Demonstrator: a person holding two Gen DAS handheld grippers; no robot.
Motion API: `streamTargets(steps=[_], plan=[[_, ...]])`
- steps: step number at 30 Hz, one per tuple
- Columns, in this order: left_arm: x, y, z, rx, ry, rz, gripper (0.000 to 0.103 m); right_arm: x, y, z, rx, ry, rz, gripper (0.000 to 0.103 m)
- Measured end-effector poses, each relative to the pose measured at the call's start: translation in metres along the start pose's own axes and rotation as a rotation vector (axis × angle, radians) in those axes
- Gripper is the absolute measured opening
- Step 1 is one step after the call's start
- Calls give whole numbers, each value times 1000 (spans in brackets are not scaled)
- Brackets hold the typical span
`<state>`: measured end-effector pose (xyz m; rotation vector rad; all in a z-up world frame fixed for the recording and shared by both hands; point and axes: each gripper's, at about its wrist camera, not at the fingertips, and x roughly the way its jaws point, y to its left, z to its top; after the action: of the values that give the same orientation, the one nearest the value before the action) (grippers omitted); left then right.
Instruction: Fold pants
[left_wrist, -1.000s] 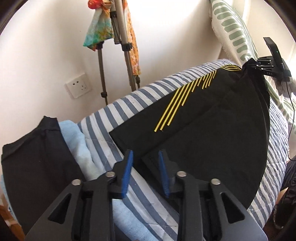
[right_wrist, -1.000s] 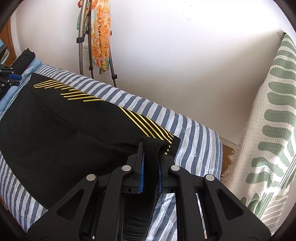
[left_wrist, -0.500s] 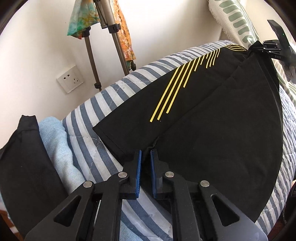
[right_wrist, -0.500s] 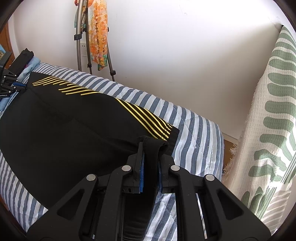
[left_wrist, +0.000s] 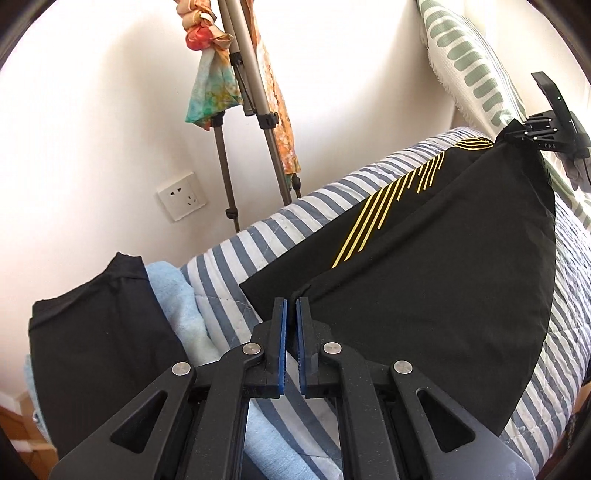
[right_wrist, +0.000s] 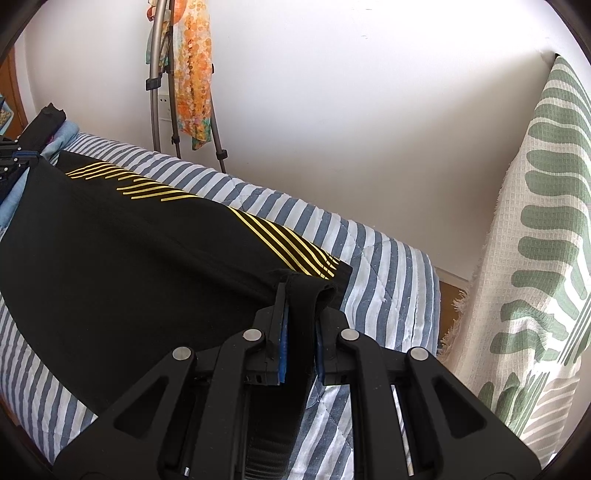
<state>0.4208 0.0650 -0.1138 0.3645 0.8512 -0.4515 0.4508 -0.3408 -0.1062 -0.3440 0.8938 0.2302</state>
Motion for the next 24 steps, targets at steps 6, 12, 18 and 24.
streamTargets(steps=[6,12,18,24], plan=[[6,11,13,-17,-13,36,4,5,4,19,-12,-19,-24,11],[27,25,18,-48,10,72,4,27,6,39,-1,-7,-36,11],[47,23,13,-35,60,82,4,59,-6,48,80,65,-17,25],[44,27,10,-55,71,65,4,49,-50,37,293,72,-40,41]])
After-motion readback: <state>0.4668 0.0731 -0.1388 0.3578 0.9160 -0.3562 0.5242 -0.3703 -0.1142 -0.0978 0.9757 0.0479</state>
